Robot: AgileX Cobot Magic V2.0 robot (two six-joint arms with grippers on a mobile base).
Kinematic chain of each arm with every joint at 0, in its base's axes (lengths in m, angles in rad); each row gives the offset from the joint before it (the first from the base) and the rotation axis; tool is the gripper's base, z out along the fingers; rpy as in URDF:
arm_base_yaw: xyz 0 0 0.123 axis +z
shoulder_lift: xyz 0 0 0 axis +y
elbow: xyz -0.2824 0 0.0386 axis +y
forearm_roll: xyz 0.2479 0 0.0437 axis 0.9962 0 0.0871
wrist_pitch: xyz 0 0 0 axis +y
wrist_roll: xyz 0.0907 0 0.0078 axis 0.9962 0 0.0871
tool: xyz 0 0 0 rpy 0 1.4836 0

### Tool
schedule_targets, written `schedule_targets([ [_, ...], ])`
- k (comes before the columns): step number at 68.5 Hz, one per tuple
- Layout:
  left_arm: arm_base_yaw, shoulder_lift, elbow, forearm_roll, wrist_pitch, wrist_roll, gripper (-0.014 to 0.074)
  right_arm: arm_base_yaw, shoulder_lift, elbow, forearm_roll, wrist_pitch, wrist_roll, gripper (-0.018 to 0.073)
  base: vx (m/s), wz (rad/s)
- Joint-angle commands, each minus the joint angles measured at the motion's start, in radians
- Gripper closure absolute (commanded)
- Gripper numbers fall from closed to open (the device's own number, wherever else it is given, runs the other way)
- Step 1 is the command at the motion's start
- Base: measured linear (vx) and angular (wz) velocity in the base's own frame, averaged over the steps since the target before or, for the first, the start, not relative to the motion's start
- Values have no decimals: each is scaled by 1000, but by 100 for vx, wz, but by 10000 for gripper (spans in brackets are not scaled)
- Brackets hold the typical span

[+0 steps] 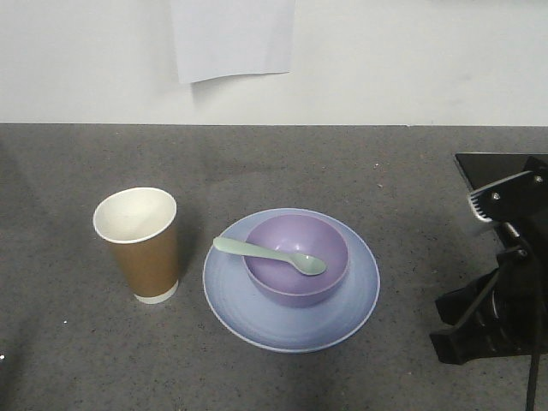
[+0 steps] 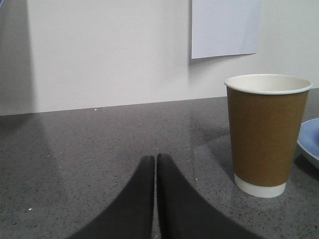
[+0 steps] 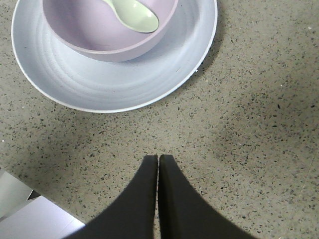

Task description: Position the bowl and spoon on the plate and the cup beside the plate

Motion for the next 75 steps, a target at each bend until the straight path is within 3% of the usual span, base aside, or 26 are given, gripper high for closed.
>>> schedule_targets([
  [1, 2, -8, -24, -11, -66, -10, 604, -3, -11, -24, 7, -43, -10, 568, 0, 0],
  [31, 2, -7, -24, -11, -66, -10, 603, -27, -61, -24, 0, -48, -38, 568, 0, 0],
  [59, 2, -7, -24, -11, -66, -10, 603, -253, -346, -7, -25, -196, -101, 564, 0, 0],
  [75, 2, -7, -24, -11, -66, -10, 603, -357, -582, 256, -21, -453, -107, 564, 0, 0],
])
